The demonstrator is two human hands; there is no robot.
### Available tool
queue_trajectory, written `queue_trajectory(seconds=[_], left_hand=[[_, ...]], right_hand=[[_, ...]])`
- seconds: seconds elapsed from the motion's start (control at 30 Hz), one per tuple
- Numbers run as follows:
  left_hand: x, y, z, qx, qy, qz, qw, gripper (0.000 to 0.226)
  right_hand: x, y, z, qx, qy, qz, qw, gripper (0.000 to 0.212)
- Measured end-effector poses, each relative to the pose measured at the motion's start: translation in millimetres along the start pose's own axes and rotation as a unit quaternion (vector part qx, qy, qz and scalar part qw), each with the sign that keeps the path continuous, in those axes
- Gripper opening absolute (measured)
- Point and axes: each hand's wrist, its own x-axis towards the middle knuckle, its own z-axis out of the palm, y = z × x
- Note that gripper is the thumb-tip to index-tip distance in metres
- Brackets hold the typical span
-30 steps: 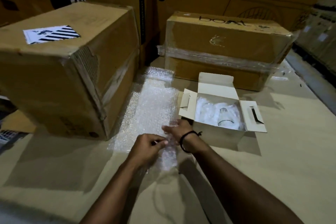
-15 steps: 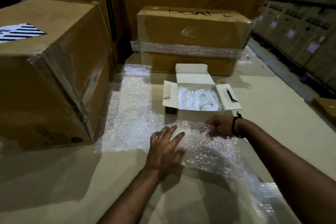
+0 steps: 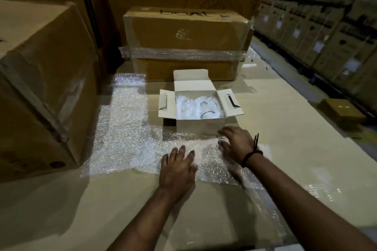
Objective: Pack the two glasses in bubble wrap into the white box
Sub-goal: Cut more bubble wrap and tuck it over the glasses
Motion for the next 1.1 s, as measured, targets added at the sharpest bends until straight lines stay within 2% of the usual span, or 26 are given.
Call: queue_trajectory(seconds=[0.03,0.1,0.13,0.2,0.3,0.4,0.5,0.6,0.63,0.7,0.77,0.8,0.87,0.93,1.0,1.1], left_hand=[[1,0,-2,-0.011,0.014,-0.017,1.0,0.055],[-1,-1,-5,-0.051,0.083,-0.084,0.992,0.049],[-4,-2,-8,-0.059,0.135,-0.124,0.981,0.045],[-11,-7,-11,-0.034,0.197,-0.211,0.957,0.041],[-19,-16,-17,-0.02,0.194,-0.327,0.925,0.058],[-25,-19,-13,0.006,0.127,-0.376,0.918,0.053],[-27,-18,-9,0.028,0.142,-0.323,0.935,0.043],[-28,-10,-4,-0.02,0.243,-0.208,0.947,0.051],[-28,-5,-3,-0.036,0.278,-0.157,0.947,0.052],[-28,7,-5,-0.057,0.319,-0.062,0.944,0.051],[-29,20,-3,-0.066,0.321,0.031,0.944,0.05],[-29,26,-2,-0.069,0.31,0.083,0.945,0.049],[-28,39,-1,-0.078,0.28,0.174,0.941,0.042],[-27,47,0,-0.098,0.263,0.224,0.933,0.041],[-30,49,-1,-0.135,0.264,0.224,0.928,0.049],[-29,48,-4,-0.241,0.277,0.146,0.919,0.061]], right_hand=[[-8,-8,8,0.023,0.001,-0.005,1.0,0.049],[-24,-17,24,0.012,-0.093,-0.005,0.996,0.066],[-31,-18,30,0.0,-0.145,0.006,0.989,0.069],[-37,-15,35,-0.001,-0.173,0.014,0.985,0.067],[-39,-10,38,-0.007,-0.155,0.008,0.988,0.067],[-38,-7,45,0.01,-0.167,0.003,0.986,0.069],[-32,-8,41,0.033,-0.154,-0.003,0.987,0.066],[-22,-12,27,0.19,-0.042,0.032,0.98,0.053],[-18,-15,18,0.27,-0.011,0.073,0.96,0.044],[-6,-24,1,0.426,-0.007,0.15,0.892,0.034],[6,-35,-16,0.534,-0.069,0.185,0.822,0.044],[12,-40,-22,0.547,-0.103,0.18,0.811,0.05],[20,-50,-31,0.513,-0.135,0.151,0.834,0.048],[26,-52,-33,0.46,-0.135,0.141,0.866,0.032],[29,-40,-30,0.431,-0.112,0.165,0.88,0.025],[23,0,-30,0.444,-0.082,0.226,0.863,0.029]])
